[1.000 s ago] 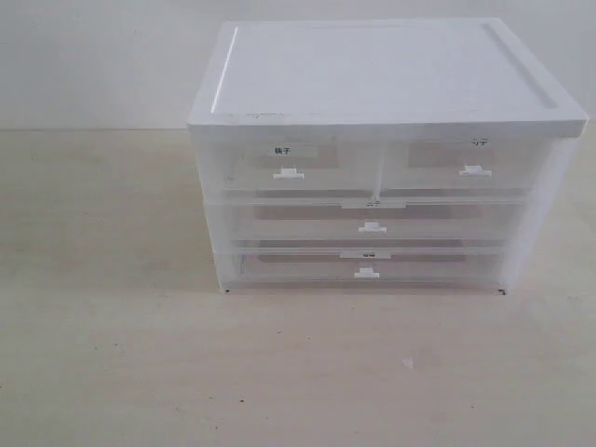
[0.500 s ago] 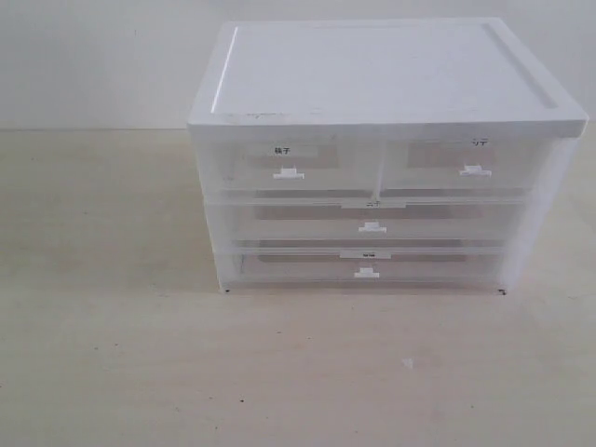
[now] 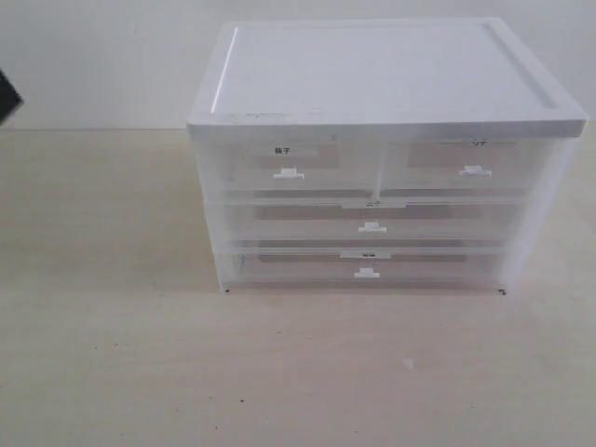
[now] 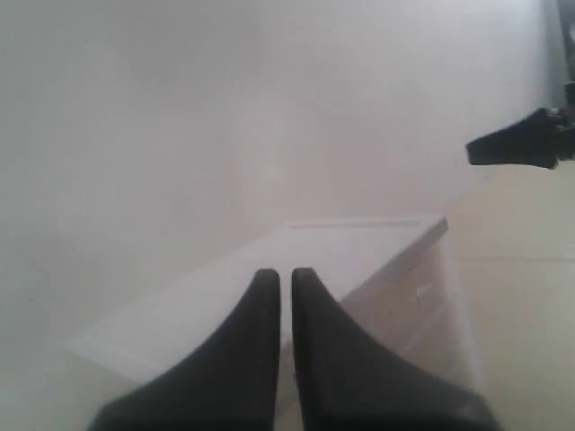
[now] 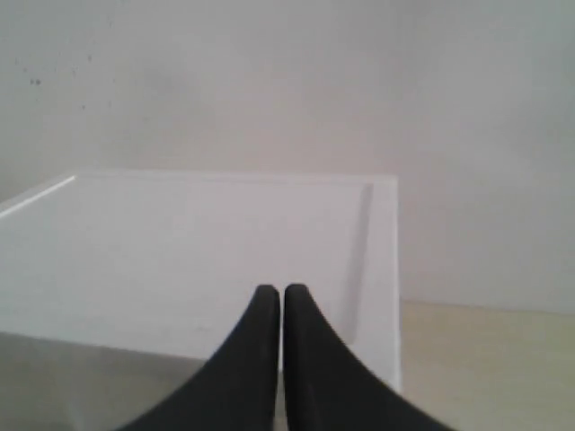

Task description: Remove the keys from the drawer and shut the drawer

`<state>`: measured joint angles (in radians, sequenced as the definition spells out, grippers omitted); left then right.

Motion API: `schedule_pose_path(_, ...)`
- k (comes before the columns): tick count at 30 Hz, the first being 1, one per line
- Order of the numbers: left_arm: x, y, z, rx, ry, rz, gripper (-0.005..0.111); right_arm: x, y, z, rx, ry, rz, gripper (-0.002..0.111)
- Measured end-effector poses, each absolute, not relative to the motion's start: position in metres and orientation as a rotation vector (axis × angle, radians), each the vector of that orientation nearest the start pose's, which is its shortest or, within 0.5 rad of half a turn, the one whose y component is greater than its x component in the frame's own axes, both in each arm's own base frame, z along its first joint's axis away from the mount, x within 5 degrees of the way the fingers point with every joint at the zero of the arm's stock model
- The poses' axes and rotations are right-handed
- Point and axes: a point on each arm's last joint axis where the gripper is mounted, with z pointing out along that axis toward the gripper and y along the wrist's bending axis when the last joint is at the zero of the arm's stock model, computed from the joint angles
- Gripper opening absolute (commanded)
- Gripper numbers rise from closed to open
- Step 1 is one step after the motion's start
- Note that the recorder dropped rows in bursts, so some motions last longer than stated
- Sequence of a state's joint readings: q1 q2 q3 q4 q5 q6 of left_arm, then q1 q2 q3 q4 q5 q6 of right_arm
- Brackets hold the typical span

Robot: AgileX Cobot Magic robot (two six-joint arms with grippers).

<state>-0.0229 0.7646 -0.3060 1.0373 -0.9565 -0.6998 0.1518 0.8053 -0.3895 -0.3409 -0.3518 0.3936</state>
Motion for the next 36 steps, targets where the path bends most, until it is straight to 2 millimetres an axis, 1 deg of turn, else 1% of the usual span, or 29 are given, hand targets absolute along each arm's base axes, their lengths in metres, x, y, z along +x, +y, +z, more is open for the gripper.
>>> schedule_pose_path(1,0.139,-0.07,0.281,0.774,1.225,-0.497,0.006,0.178,0.041,0.282,-0.184,1.599,0.3,0.0)
schedule_pose_path(4,0.158,-0.077,0.261,0.863,1.208,-0.545,0.017,0.194,0.05,0.266,-0.231,1.645,0.355,0.0)
schedule_pose_path(8,0.183,-0.096,0.232,0.987,1.202,-0.553,0.034,0.201,0.056,0.256,-0.276,1.678,0.398,0.0)
schedule_pose_path(11,0.2,-0.121,0.215,1.086,1.156,-0.551,0.039,0.2,0.057,0.256,-0.3,1.676,0.405,0.0)
schedule_pose_path(14,0.213,-0.149,0.201,1.154,1.079,-0.482,0.039,0.2,0.058,0.253,-0.307,1.7,0.411,0.0)
schedule_pose_path(16,0.224,-0.164,0.193,1.164,1.043,-0.381,0.039,0.199,0.057,0.249,-0.312,1.743,0.4,0.0)
schedule_pose_path(19,0.24,-0.178,0.183,1.178,0.995,-0.204,0.039,0.199,0.057,0.246,-0.308,1.777,0.396,0.0)
schedule_pose_path(21,0.249,-0.186,0.177,1.188,0.976,-0.131,0.039,0.198,0.057,0.245,-0.311,1.794,0.397,0.0)
schedule_pose_path(27,0.269,-0.196,0.166,1.202,0.957,-0.026,0.039,0.201,0.058,0.237,-0.32,1.85,0.404,0.0)
schedule_pose_path(31,0.272,-0.197,0.164,1.201,0.952,-0.005,0.039,0.207,0.06,0.226,-0.315,1.891,0.424,0.0)
schedule_pose_path(33,0.272,-0.197,0.164,1.199,0.95,-0.003,0.039,0.211,0.062,0.223,-0.311,1.885,0.452,0.005)
schedule_pose_path(34,0.272,-0.197,0.164,1.199,0.95,-0.003,0.039,0.212,0.063,0.221,-0.316,1.881,0.459,0.009)
schedule_pose_path(36,0.272,-0.197,0.164,1.2,0.949,-0.001,0.039,0.216,0.064,0.218,-0.333,1.86,0.461,0.022)
